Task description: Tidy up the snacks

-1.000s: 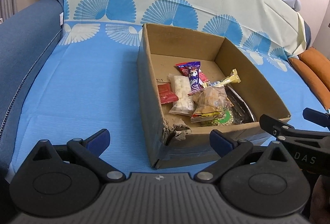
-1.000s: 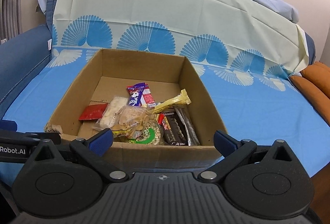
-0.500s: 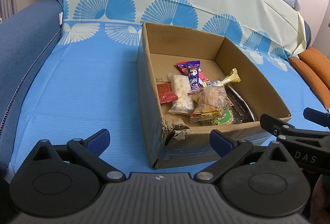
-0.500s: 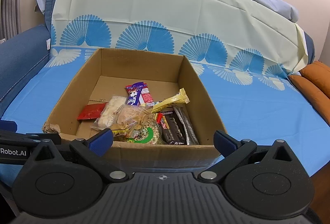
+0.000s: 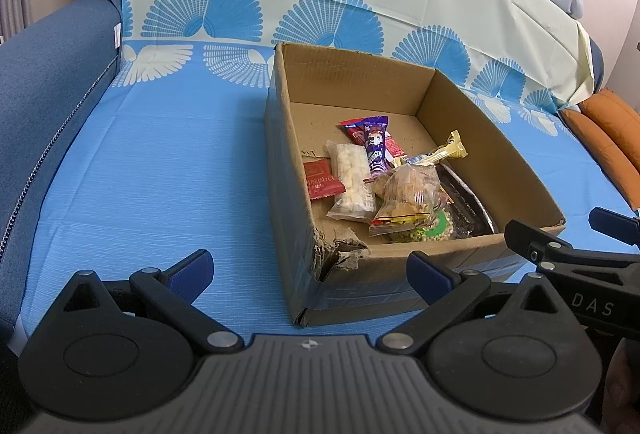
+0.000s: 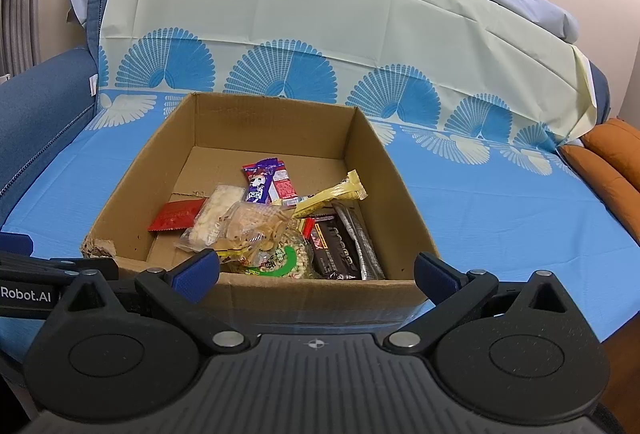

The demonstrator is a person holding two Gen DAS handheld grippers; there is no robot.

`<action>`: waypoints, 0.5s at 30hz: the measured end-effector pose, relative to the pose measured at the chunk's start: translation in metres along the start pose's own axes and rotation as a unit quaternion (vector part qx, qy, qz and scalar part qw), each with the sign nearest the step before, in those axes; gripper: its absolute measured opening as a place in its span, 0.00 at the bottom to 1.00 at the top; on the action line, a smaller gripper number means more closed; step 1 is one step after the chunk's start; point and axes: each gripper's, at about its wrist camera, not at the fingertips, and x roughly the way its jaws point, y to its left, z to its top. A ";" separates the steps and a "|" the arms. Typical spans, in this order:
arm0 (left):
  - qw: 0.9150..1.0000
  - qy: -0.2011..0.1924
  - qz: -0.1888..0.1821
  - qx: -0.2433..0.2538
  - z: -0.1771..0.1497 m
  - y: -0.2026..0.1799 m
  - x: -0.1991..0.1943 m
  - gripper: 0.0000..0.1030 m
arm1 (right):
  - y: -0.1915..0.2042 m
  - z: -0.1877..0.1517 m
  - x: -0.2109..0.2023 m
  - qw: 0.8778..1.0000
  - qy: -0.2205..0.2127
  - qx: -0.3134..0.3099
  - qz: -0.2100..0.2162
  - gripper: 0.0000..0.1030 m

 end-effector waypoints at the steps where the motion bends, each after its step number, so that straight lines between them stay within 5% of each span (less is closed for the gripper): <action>1: 1.000 0.000 0.000 0.000 0.000 0.000 0.000 1.00 | 0.000 0.000 0.000 1.000 0.000 0.000 0.000 0.99; 15: 1.000 0.001 -0.001 0.001 0.000 -0.001 0.001 1.00 | 0.000 0.000 0.000 1.000 0.000 0.000 0.000 0.99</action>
